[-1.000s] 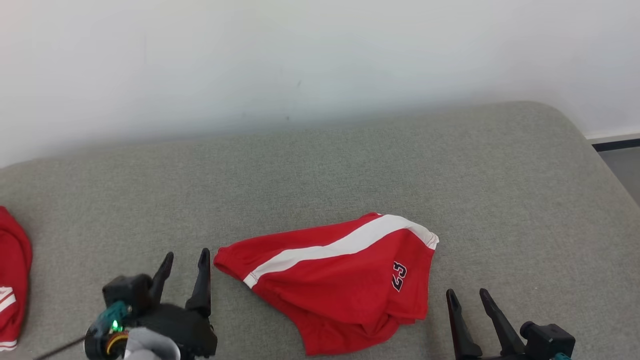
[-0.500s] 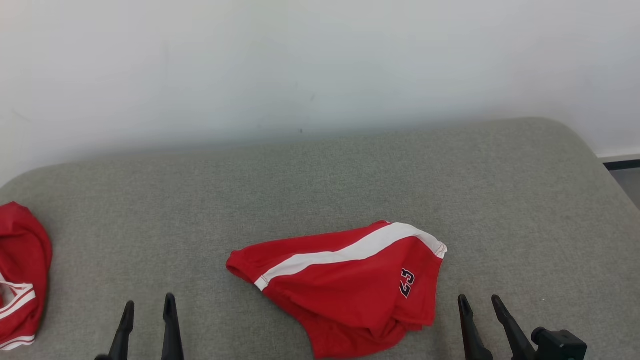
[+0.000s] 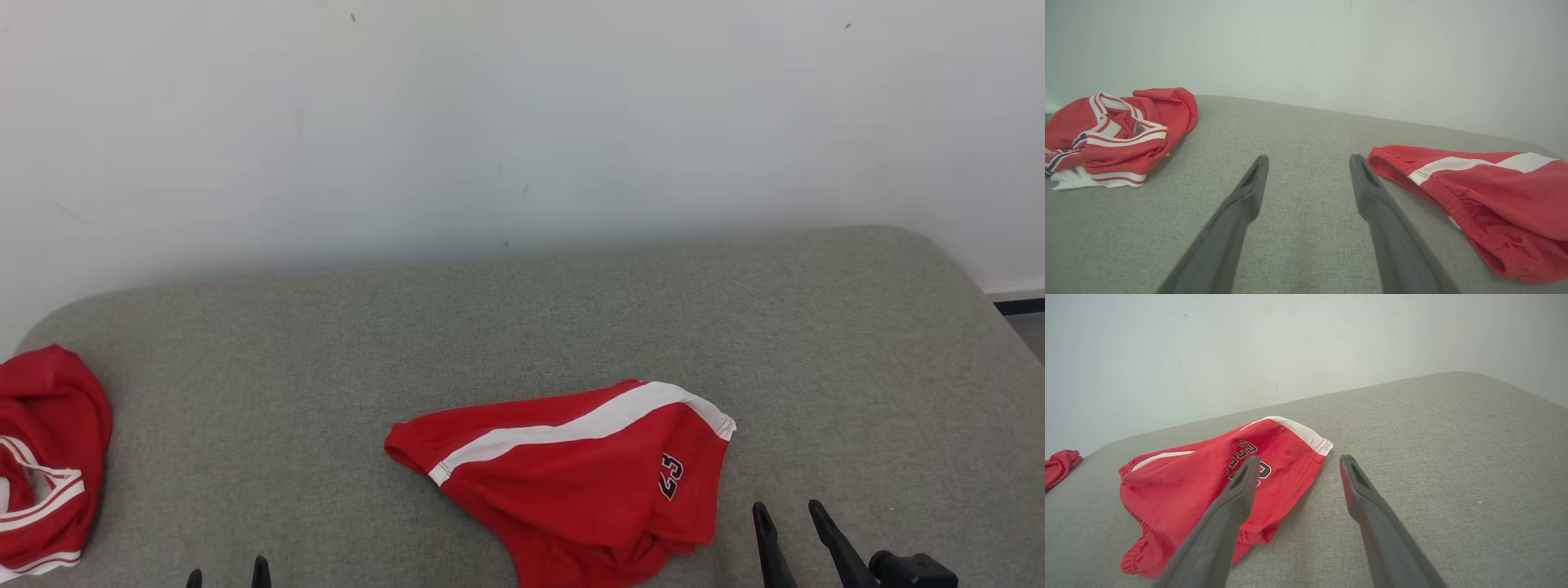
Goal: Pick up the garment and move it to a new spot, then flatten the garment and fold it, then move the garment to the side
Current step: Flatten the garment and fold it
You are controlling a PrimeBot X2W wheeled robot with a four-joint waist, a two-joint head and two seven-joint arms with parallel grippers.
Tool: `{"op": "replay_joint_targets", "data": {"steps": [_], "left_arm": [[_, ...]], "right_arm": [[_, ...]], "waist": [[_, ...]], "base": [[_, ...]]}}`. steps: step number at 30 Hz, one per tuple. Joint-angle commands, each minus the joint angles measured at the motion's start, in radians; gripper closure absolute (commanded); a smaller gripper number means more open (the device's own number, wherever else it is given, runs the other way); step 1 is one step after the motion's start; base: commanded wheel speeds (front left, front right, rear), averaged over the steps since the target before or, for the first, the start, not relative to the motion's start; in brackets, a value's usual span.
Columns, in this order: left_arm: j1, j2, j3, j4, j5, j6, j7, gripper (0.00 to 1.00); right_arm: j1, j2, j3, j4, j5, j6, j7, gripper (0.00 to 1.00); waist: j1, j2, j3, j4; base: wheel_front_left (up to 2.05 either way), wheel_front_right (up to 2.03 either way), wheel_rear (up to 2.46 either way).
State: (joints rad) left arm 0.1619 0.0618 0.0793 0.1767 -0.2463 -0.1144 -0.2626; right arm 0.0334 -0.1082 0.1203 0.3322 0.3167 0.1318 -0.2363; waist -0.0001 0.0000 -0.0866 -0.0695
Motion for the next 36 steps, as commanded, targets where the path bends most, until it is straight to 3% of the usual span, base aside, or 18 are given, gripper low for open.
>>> {"op": "replay_joint_targets", "data": {"steps": [1,36], "left_arm": [[0.011,-0.004,0.006,0.007,0.009,-0.003,-0.003,0.0],[-0.004,-0.012,-0.031,0.082,0.01,-0.015,-0.003,0.0]], "right_arm": [[0.015,-0.004,-0.002,-0.003,-0.007,-0.002,0.004,0.0],[0.028,0.006,-0.015,-0.03,-0.029,-0.002,0.022,0.0]], "waist": [[0.0001,0.0,-0.005,0.001],[0.0001,0.0,0.002,0.007]], "base": [[0.0,0.0,0.0],[0.0,0.0,0.0]]}}
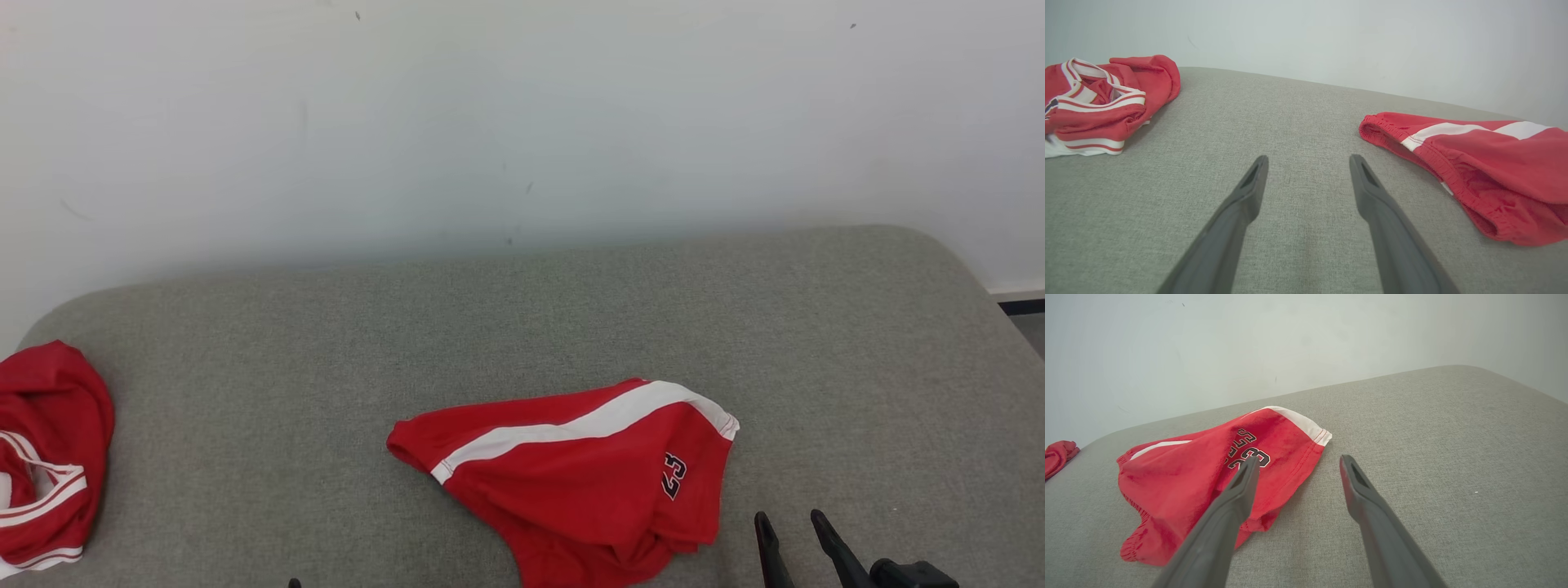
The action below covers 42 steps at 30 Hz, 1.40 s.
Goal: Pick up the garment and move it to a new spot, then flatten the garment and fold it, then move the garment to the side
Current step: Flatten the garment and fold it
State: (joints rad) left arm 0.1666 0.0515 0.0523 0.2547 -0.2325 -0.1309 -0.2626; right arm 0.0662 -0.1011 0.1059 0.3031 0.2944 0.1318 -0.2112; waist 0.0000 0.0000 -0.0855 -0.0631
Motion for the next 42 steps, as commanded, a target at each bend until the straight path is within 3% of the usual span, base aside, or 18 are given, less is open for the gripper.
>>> {"op": "replay_joint_targets", "data": {"steps": [1,9,17,21,30,39,40,42], "left_arm": [[-0.015,-0.002,-0.014,0.012,-0.012,0.001,-0.003,0.0],[-0.133,0.0,-0.141,0.111,-0.08,0.001,0.013,0.0],[-0.322,-0.001,-0.224,0.21,-0.209,0.006,0.213,0.0],[-0.42,-0.001,-0.26,0.263,-0.299,0.056,0.3,0.0],[-0.533,-0.001,-0.326,0.312,-0.421,0.119,0.356,0.0],[-0.567,-0.001,-0.366,0.333,-0.478,0.114,0.371,0.0],[-0.569,-0.001,-0.369,0.334,-0.479,0.115,0.368,0.25],[-0.572,-0.001,-0.376,0.336,-0.475,0.118,0.36,0.53]], "right_arm": [[-0.007,-0.002,-0.001,-0.001,-0.007,-0.002,-0.002,0.0],[-0.065,-0.031,-0.02,-0.019,-0.007,-0.002,0.046,0.0],[-0.195,-0.062,-0.074,0.007,0.023,-0.002,0.327,0.0],[-0.283,-0.066,-0.09,0.02,0.011,-0.002,0.457,0.0],[-0.379,-0.064,-0.062,0.022,-0.004,-0.002,0.5,0.0],[-0.41,-0.072,-0.037,0.043,0.013,-0.002,0.481,0.0],[-0.411,-0.072,-0.035,0.045,0.015,-0.002,0.478,0.0],[-0.413,-0.073,-0.031,0.049,0.017,-0.002,0.475,0.0]], "waist": [[0.0,0.0,0.003,0.001],[0.0,0.0,0.026,0.001],[0.0,0.0,0.077,-0.016],[0.0,0.0,0.123,-0.03],[0.0,0.0,0.201,-0.053],[0.0,0.0,0.229,-0.061],[0.0,0.0,0.231,-0.062],[0.0,0.0,0.234,-0.063]], "base": [[0.0,0.0,0.0],[0.0,0.0,0.0],[0.0,0.0,0.0],[0.0,0.0,0.0],[0.0,0.0,0.0],[0.0,0.0,0.0],[0.0,0.0,0.0],[0.0,0.0,0.0]]}}
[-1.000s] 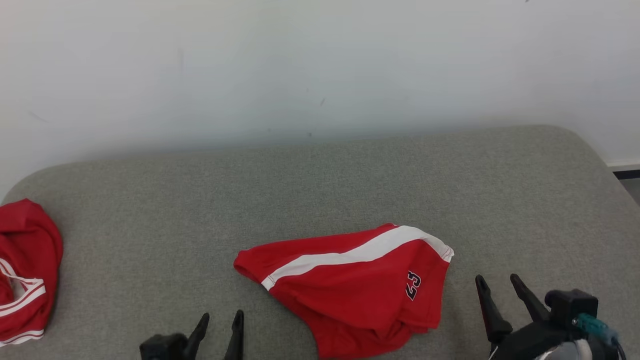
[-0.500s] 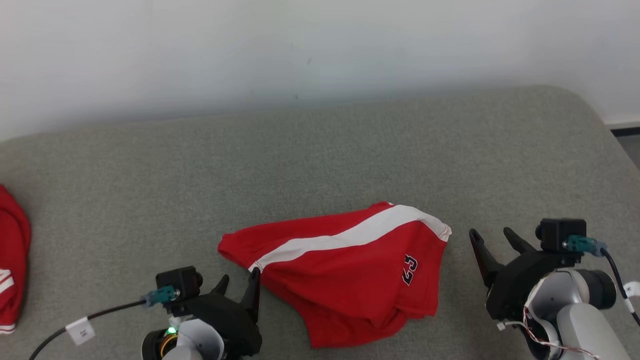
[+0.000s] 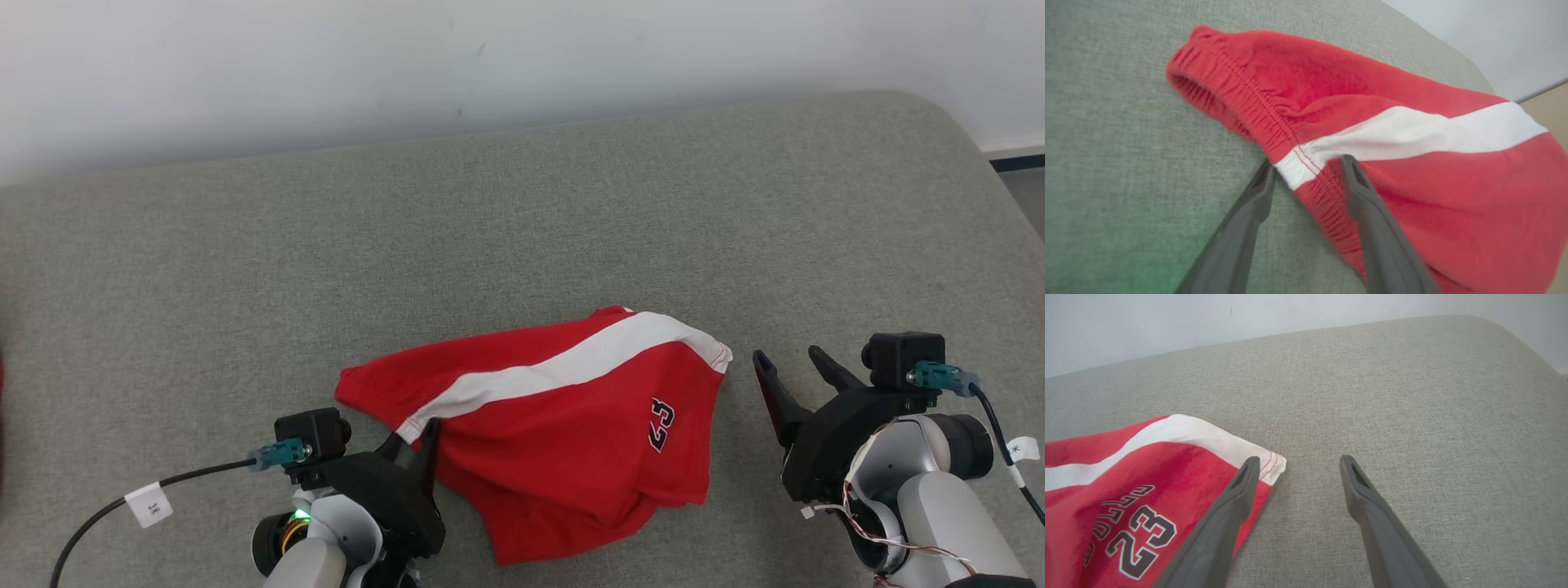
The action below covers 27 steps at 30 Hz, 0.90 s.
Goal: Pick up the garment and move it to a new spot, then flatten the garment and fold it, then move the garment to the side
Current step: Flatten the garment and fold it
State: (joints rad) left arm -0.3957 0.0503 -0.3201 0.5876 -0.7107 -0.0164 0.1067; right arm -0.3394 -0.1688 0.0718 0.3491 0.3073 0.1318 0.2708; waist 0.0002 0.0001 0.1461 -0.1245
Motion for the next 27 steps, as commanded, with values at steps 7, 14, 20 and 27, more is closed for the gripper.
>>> {"op": "replay_joint_targets", "data": {"steps": [7,14,20,27], "left_arm": [[-0.014,0.0,-0.014,0.002,0.015,0.012,-0.026,0.67],[-0.011,0.013,-0.019,-0.004,0.021,0.017,-0.033,1.0],[-0.005,0.015,-0.035,-0.004,0.027,0.019,-0.034,1.0],[-0.011,0.016,-0.051,0.001,0.035,0.026,-0.031,1.0]], "right_arm": [[-0.02,-0.016,0.01,0.016,0.012,-0.002,-0.001,0.0],[-0.072,-0.023,0.041,0.062,0.045,-0.002,0.085,0.0],[-0.137,-0.021,0.046,0.142,0.024,-0.002,0.124,0.0],[-0.2,0.003,0.035,0.257,0.009,-0.002,0.155,0.0]], "waist": [[-0.0002,-0.0001,0.009,0.005],[-0.0002,-0.0001,0.021,0.02],[-0.0002,-0.0001,0.032,0.037],[-0.0002,-0.0001,0.051,0.053]], "base": [[0.0,0.0,0.0],[0.0,0.0,0.0],[0.0,0.0,0.0],[0.0,0.0,0.0]]}}
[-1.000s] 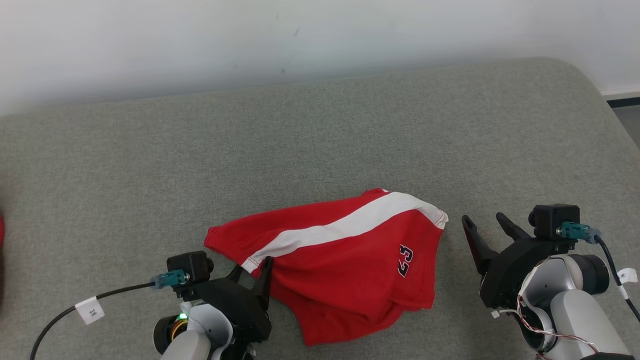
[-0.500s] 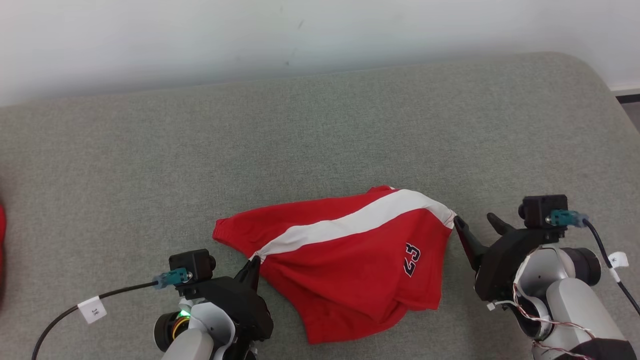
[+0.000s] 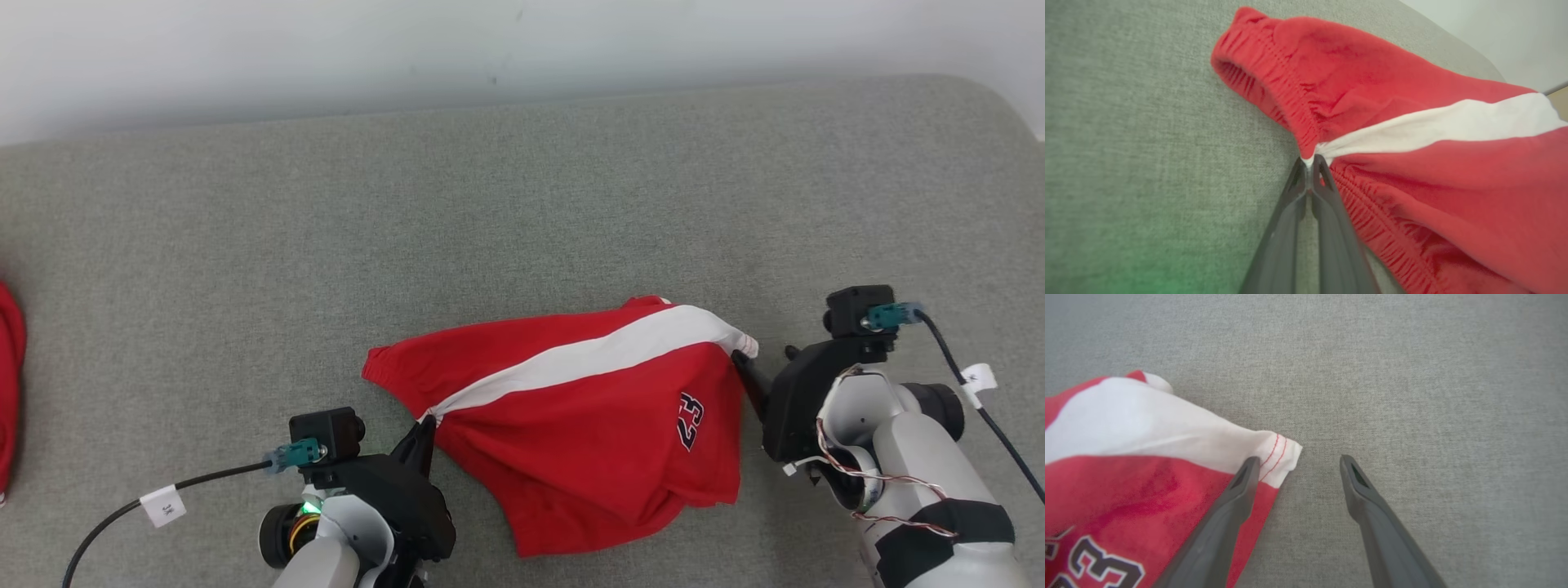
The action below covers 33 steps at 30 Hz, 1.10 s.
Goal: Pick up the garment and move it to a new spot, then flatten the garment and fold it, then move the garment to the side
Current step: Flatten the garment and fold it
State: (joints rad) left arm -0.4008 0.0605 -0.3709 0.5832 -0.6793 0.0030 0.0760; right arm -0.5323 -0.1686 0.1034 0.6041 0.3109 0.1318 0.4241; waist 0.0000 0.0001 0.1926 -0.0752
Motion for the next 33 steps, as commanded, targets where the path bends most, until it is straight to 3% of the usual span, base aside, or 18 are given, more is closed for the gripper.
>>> {"op": "replay_joint_targets", "data": {"steps": [1,15,16,17,19,20,21,23,24,25,33], "left_arm": [[-0.007,0.007,-0.002,0.004,0.004,0.006,0.001,1.0],[-0.041,0.01,-0.029,-0.001,0.017,0.004,0.003,1.0],[-0.043,0.009,-0.03,-0.001,0.017,0.004,0.003,1.0],[-0.045,0.009,-0.032,-0.001,0.016,0.004,0.003,1.0],[-0.046,0.008,-0.033,0.001,0.014,0.004,0.002,1.0],[-0.046,0.008,-0.033,0.002,0.012,0.003,0.001,1.0],[-0.046,0.008,-0.033,0.002,0.012,0.003,0.001,1.0],[-0.047,0.008,-0.034,0.005,0.009,0.004,-0.002,1.0],[-0.047,0.008,-0.034,0.006,0.009,0.005,-0.003,1.0],[-0.047,0.009,-0.033,0.008,0.008,0.007,-0.005,1.0],[-0.059,0.017,-0.005,-0.017,-0.008,0.0,-0.06,1.0]], "right_arm": [[-0.015,0.004,0.012,0.014,0.008,-0.002,0.007,0.0],[-0.117,0.005,0.073,0.13,-0.009,-0.002,0.016,0.0],[-0.121,0.004,0.076,0.135,-0.011,-0.002,0.016,0.27],[-0.125,0.004,0.078,0.14,-0.014,-0.002,0.014,0.39],[-0.128,0.006,0.088,0.146,-0.022,-0.002,0.008,0.45],[-0.127,0.004,0.093,0.148,-0.024,-0.002,0.007,0.55],[-0.127,0.004,0.093,0.148,-0.024,-0.002,0.007,0.55],[-0.124,0.0,0.099,0.15,-0.031,-0.002,0.007,0.71],[-0.121,0.001,0.102,0.151,-0.033,-0.002,0.011,0.9],[-0.119,0.001,0.106,0.151,-0.035,-0.002,0.013,1.0],[-0.128,-0.016,0.125,0.077,-0.018,-0.002,-0.044,1.0]], "waist": [[0.0,-0.0001,0.009,0.005],[0.0,-0.0001,0.061,0.016],[0.0,-0.0001,0.063,0.016],[0.0,-0.0001,0.065,0.016],[0.0,-0.0001,0.066,0.016],[0.0,-0.0001,0.065,0.015],[0.0,-0.0001,0.065,0.015],[0.0,-0.0001,0.064,0.014],[0.0,-0.0001,0.062,0.012],[0.0,-0.0001,0.06,0.011],[0.0,-0.0001,0.02,0.002]], "base": [[0.0,0.0,0.0],[0.0,0.0,0.0],[0.0,0.0,0.0],[0.0,0.0,0.0],[0.0,0.0,0.0],[0.0,0.0,0.0],[0.0,0.0,0.0],[0.0,0.0,0.0],[0.0,0.0,0.0],[0.0,0.0,0.0],[0.0,0.0,0.0]]}}
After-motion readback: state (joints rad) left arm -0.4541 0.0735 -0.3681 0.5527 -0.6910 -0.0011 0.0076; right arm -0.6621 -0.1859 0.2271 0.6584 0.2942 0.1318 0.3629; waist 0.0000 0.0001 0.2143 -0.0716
